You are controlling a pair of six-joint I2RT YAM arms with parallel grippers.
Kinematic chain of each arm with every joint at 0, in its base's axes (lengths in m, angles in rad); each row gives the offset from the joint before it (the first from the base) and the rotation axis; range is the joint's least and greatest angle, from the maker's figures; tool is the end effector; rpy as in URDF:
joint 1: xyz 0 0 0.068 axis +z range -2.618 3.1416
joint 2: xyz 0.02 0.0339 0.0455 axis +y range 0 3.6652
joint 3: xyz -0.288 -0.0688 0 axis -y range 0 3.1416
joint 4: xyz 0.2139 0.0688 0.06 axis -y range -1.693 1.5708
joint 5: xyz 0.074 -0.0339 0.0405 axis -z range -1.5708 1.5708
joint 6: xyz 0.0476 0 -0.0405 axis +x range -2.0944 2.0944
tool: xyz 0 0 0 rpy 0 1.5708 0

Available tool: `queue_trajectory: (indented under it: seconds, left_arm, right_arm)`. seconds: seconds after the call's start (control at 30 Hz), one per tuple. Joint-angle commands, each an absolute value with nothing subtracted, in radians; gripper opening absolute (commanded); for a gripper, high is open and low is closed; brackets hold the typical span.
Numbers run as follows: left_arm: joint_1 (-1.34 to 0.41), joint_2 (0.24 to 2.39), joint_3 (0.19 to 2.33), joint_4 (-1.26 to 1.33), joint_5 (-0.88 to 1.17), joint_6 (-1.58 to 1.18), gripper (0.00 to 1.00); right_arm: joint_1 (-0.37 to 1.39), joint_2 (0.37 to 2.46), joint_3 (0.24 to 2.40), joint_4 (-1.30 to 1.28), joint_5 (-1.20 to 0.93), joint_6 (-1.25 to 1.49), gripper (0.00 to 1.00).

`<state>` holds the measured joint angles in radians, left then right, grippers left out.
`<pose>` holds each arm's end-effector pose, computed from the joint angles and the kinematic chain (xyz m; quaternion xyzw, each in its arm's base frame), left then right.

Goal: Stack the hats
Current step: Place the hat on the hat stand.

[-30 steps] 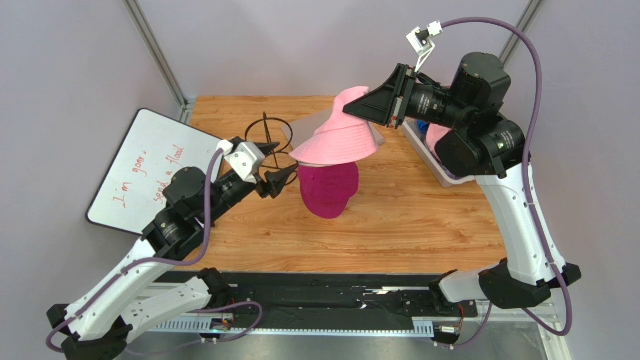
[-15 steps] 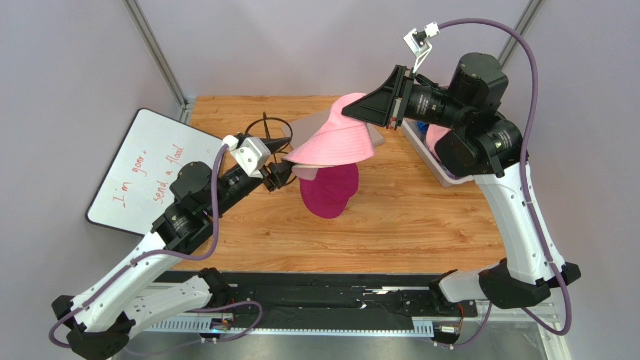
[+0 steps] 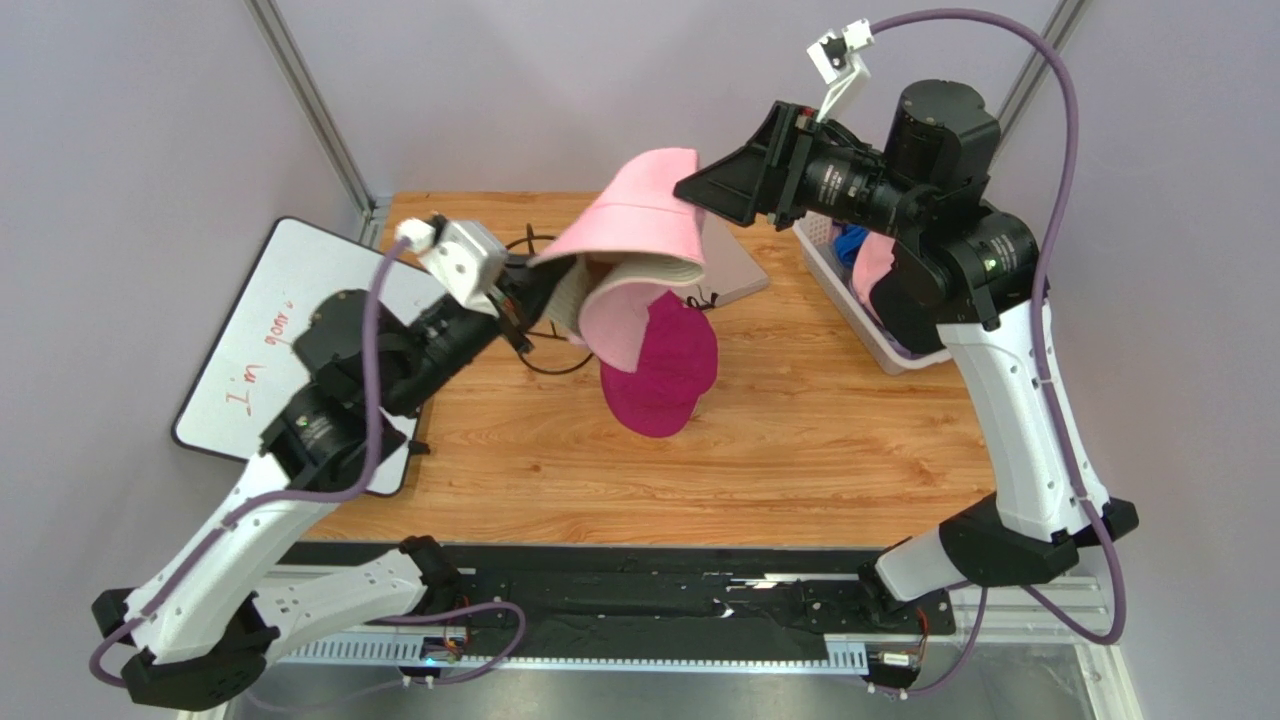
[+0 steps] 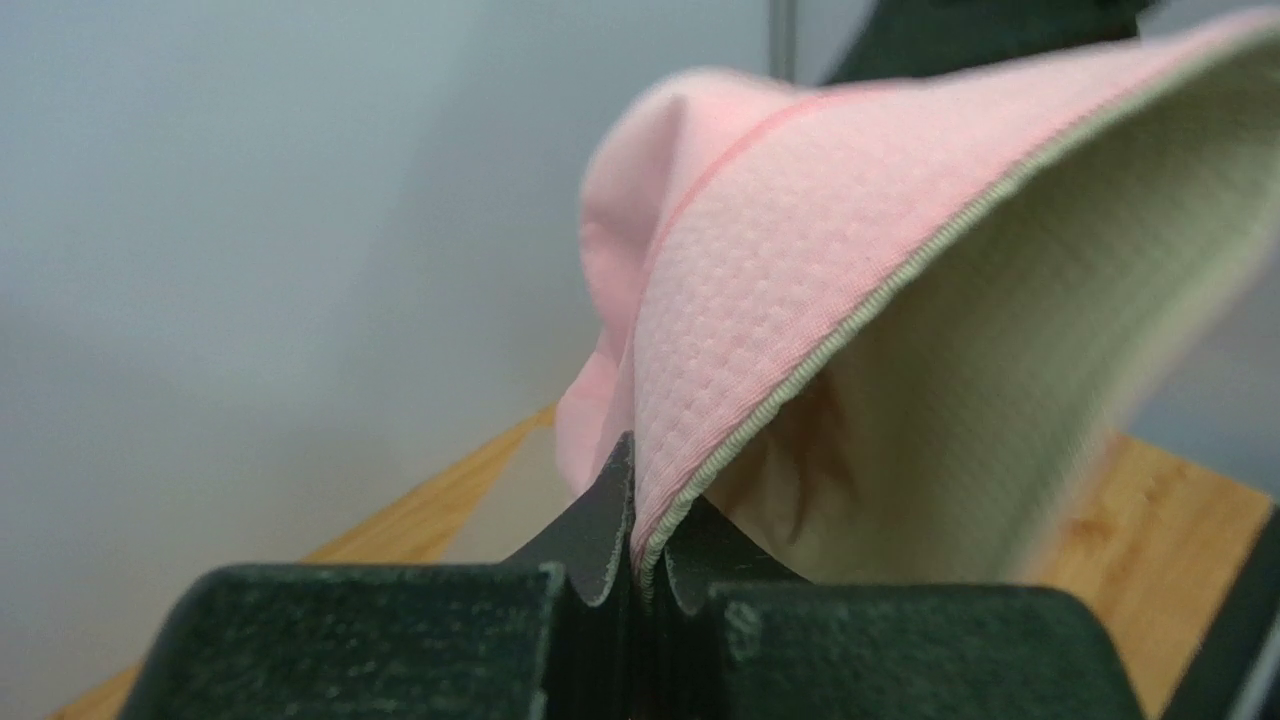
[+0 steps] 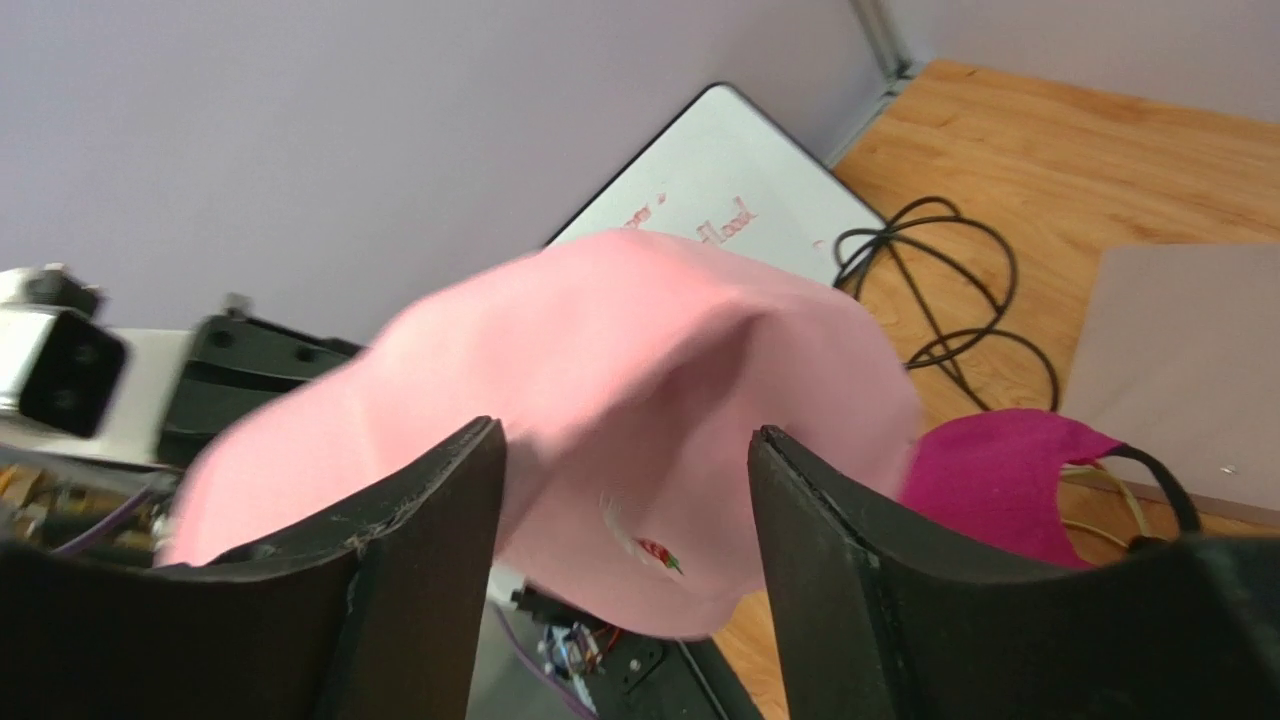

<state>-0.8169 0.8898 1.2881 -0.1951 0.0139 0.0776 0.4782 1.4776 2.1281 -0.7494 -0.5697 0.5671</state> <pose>0.0896 -0.0964 0.5001 0.2781 0.5673 -0.2842 0.7212 0.2018 0.1335 0.5663 -0.1568 0.7190 0.5021 0.4543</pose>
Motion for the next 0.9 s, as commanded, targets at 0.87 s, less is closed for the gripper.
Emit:
queue_trajectory:
  seconds: [0.87]
  left_arm:
    - [-0.713, 0.847, 1.456, -0.497, -0.043, 0.291, 0.0]
  right_arm:
    - [0.675, 1.344, 1.669, -0.427, -0.472, 0.228, 0.69]
